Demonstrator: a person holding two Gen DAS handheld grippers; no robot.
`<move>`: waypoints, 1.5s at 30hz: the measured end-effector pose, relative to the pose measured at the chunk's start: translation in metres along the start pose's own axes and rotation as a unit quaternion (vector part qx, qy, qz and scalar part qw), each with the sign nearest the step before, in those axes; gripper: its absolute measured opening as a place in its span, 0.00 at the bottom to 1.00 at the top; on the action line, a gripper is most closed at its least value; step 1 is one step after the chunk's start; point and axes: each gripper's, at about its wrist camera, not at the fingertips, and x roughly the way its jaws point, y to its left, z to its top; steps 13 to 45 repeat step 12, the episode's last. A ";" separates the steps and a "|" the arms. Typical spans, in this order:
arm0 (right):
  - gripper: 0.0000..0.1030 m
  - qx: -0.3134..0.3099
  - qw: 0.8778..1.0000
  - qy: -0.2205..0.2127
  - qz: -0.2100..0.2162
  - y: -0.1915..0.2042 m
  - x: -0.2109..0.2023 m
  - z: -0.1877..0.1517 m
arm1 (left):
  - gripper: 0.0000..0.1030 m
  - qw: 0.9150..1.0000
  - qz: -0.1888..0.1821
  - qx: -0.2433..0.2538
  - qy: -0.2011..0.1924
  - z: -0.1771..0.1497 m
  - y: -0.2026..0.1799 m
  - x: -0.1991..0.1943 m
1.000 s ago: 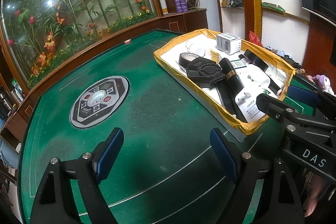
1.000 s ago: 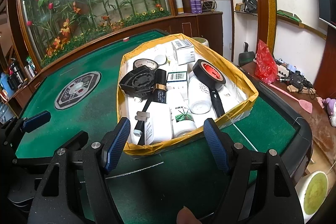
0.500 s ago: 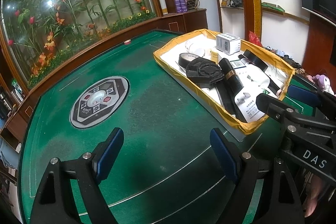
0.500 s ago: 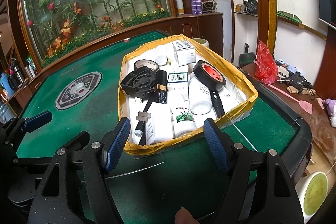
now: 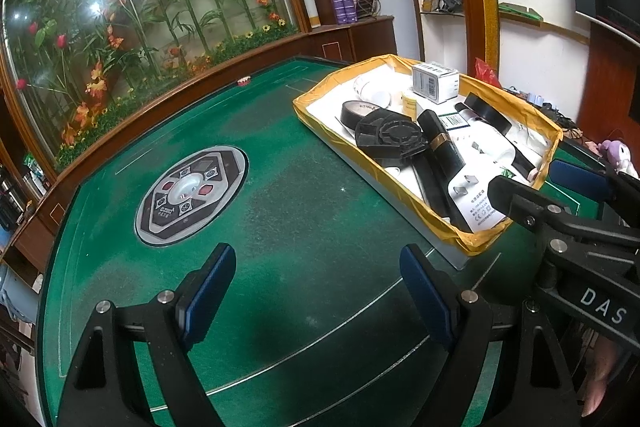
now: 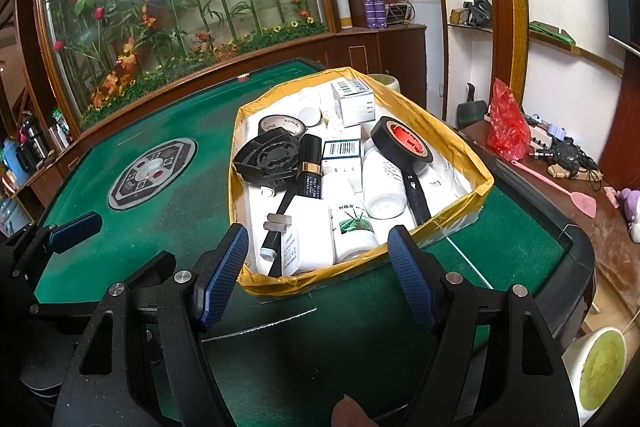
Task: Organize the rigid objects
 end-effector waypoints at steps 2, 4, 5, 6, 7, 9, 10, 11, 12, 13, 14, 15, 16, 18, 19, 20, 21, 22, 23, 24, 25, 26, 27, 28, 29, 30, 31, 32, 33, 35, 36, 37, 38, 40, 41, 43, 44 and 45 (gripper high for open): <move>0.71 0.001 1.000 0.001 -0.001 0.000 0.000 0.000 | 0.82 1.000 0.001 0.001 0.000 0.000 0.000 0.000; 0.71 0.003 1.000 0.002 0.000 0.001 -0.001 0.000 | 0.82 1.000 -0.001 0.000 -0.002 -0.001 0.001 0.000; 0.71 0.004 1.000 0.002 0.000 0.000 -0.001 0.000 | 0.82 1.000 -0.006 -0.002 -0.002 -0.001 0.001 -0.001; 0.71 0.004 1.000 0.002 0.001 0.000 -0.001 0.002 | 0.82 1.000 -0.014 -0.004 -0.003 -0.002 0.003 -0.002; 0.71 0.002 1.000 0.001 0.000 0.001 -0.002 0.001 | 0.82 1.000 -0.019 -0.006 -0.006 -0.003 0.004 -0.003; 0.71 0.001 1.000 0.000 0.001 0.002 -0.003 0.002 | 0.82 1.000 -0.023 -0.006 -0.011 -0.004 0.004 -0.004; 0.71 0.001 1.000 0.000 0.001 0.000 -0.002 0.003 | 0.82 1.000 -0.024 -0.005 -0.011 -0.004 0.002 -0.004; 0.71 0.002 1.000 0.001 0.001 0.000 -0.002 0.003 | 0.82 1.000 -0.025 -0.004 -0.011 -0.004 0.002 -0.003; 0.71 0.003 1.000 0.001 0.001 0.000 -0.002 0.003 | 0.82 1.000 -0.025 -0.004 -0.011 -0.003 0.001 -0.003; 0.71 0.003 1.000 0.001 0.001 0.000 -0.002 0.003 | 0.82 1.000 -0.025 -0.004 -0.011 -0.003 0.001 -0.003; 0.71 0.003 1.000 0.001 0.001 0.000 -0.002 0.003 | 0.82 1.000 -0.025 -0.004 -0.011 -0.003 0.001 -0.003; 0.71 0.003 1.000 0.001 0.001 0.000 -0.002 0.003 | 0.82 1.000 -0.025 -0.004 -0.011 -0.003 0.001 -0.003; 0.71 0.003 1.000 0.001 0.001 0.000 -0.002 0.003 | 0.82 1.000 -0.025 -0.004 -0.011 -0.003 0.001 -0.003; 0.71 0.003 1.000 0.001 0.001 0.000 -0.002 0.003 | 0.82 1.000 -0.025 -0.004 -0.011 -0.003 0.001 -0.003; 0.71 0.003 1.000 0.001 0.001 0.000 -0.002 0.003 | 0.82 1.000 -0.025 -0.004 -0.011 -0.003 0.001 -0.003; 0.71 0.003 1.000 0.001 0.001 0.000 -0.002 0.003 | 0.82 1.000 -0.025 -0.004 -0.011 -0.003 0.001 -0.003; 0.71 0.003 1.000 0.001 0.001 0.000 -0.002 0.003 | 0.82 1.000 -0.025 -0.004 -0.011 -0.003 0.001 -0.003; 0.71 0.003 1.000 0.001 0.001 0.000 -0.002 0.003 | 0.82 1.000 -0.025 -0.004 -0.011 -0.003 0.001 -0.003; 0.71 0.003 1.000 0.001 0.001 0.000 -0.002 0.003 | 0.82 1.000 -0.025 -0.004 -0.011 -0.003 0.001 -0.003; 0.71 0.003 1.000 0.001 0.001 0.000 -0.002 0.003 | 0.82 1.000 -0.025 -0.004 -0.011 -0.003 0.001 -0.003; 0.71 0.003 1.000 0.001 0.001 0.000 -0.002 0.003 | 0.82 1.000 -0.025 -0.004 -0.011 -0.003 0.001 -0.003; 0.71 0.003 1.000 0.001 0.001 0.000 -0.002 0.003 | 0.82 1.000 -0.025 -0.004 -0.011 -0.003 0.001 -0.003; 0.71 0.003 1.000 0.001 0.001 0.000 -0.002 0.003 | 0.82 1.000 -0.025 -0.004 -0.011 -0.003 0.001 -0.003; 0.71 0.003 1.000 0.001 0.001 0.000 -0.002 0.003 | 0.82 1.000 -0.025 -0.004 -0.011 -0.003 0.001 -0.003; 0.71 0.003 1.000 0.001 0.001 0.000 -0.002 0.003 | 0.82 1.000 -0.025 -0.004 -0.011 -0.003 0.001 -0.003; 0.71 0.003 1.000 0.001 0.001 0.000 -0.002 0.003 | 0.82 1.000 -0.025 -0.004 -0.011 -0.003 0.001 -0.003; 0.71 0.003 1.000 0.001 0.001 0.000 -0.002 0.003 | 0.82 1.000 -0.025 -0.004 -0.011 -0.003 0.001 -0.003; 0.71 0.003 1.000 0.001 0.001 0.000 -0.002 0.003 | 0.82 1.000 -0.025 -0.004 -0.011 -0.003 0.001 -0.003; 0.71 0.003 1.000 0.001 0.001 0.000 -0.002 0.003 | 0.82 1.000 -0.025 -0.004 -0.011 -0.003 0.001 -0.003; 0.71 0.003 1.000 0.001 0.001 0.000 -0.002 0.003 | 0.82 1.000 -0.025 -0.004 -0.011 -0.003 0.001 -0.003; 0.71 0.003 1.000 0.001 0.001 0.000 -0.002 0.003 | 0.82 1.000 -0.025 -0.004 -0.011 -0.003 0.001 -0.003; 0.71 0.003 1.000 0.001 0.001 0.000 -0.002 0.003 | 0.82 1.000 -0.025 -0.004 -0.011 -0.003 0.001 -0.003; 0.71 0.003 1.000 0.001 0.001 0.000 -0.002 0.003 | 0.82 1.000 -0.025 -0.004 -0.011 -0.003 0.001 -0.003; 0.71 0.003 1.000 0.001 0.001 0.000 -0.002 0.003 | 0.82 1.000 -0.025 -0.004 -0.011 -0.003 0.001 -0.003; 0.71 0.003 1.000 0.001 0.001 0.000 -0.002 0.003 | 0.82 1.000 -0.025 -0.004 -0.011 -0.003 0.001 -0.003; 0.71 0.003 1.000 0.001 0.001 0.000 -0.002 0.003 | 0.82 1.000 -0.025 -0.004 -0.011 -0.003 0.001 -0.003; 0.71 0.003 1.000 0.001 0.001 0.000 -0.002 0.003 | 0.82 1.000 -0.025 -0.004 -0.011 -0.003 0.001 -0.003; 0.71 0.003 1.000 0.001 0.001 0.000 -0.002 0.003 | 0.82 1.000 -0.025 -0.004 -0.011 -0.003 0.001 -0.003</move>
